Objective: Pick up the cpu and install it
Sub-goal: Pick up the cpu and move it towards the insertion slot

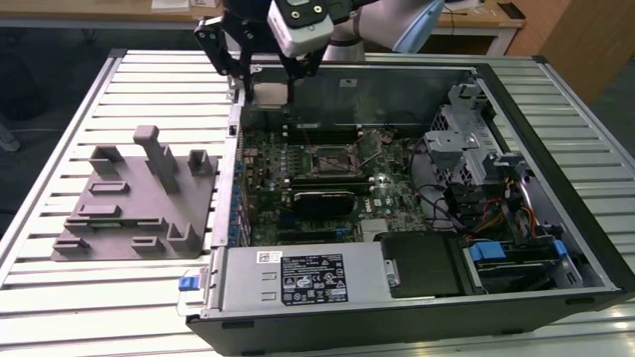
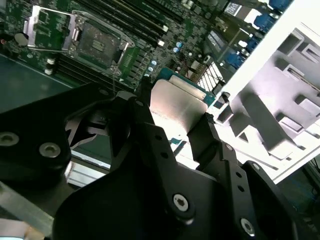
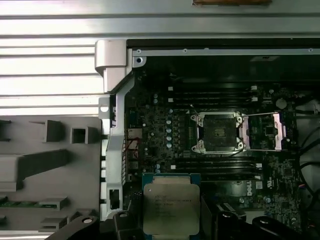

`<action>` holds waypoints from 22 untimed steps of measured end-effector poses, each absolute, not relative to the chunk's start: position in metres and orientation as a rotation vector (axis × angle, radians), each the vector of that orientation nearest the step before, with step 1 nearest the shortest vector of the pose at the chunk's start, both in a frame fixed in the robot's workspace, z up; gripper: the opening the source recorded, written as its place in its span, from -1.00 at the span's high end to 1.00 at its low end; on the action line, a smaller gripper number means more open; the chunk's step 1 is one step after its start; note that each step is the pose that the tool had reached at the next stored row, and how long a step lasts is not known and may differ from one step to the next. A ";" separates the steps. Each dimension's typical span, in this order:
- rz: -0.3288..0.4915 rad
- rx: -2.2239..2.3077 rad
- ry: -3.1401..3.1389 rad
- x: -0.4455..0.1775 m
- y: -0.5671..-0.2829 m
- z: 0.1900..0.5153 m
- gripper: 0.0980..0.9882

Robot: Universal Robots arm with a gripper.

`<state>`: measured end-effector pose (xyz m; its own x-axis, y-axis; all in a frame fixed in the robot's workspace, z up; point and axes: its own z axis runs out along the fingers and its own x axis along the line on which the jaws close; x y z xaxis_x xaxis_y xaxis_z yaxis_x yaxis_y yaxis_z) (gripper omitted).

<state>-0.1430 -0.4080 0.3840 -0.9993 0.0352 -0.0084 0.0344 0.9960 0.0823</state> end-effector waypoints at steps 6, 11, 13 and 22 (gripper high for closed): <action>0.129 0.055 3.129 -0.126 -0.408 0.384 0.00; 0.129 0.055 3.129 -0.112 -0.408 0.384 0.00; 0.129 0.055 3.130 -0.106 -0.408 0.384 0.00; 0.129 0.055 3.130 -0.080 -0.408 0.384 0.00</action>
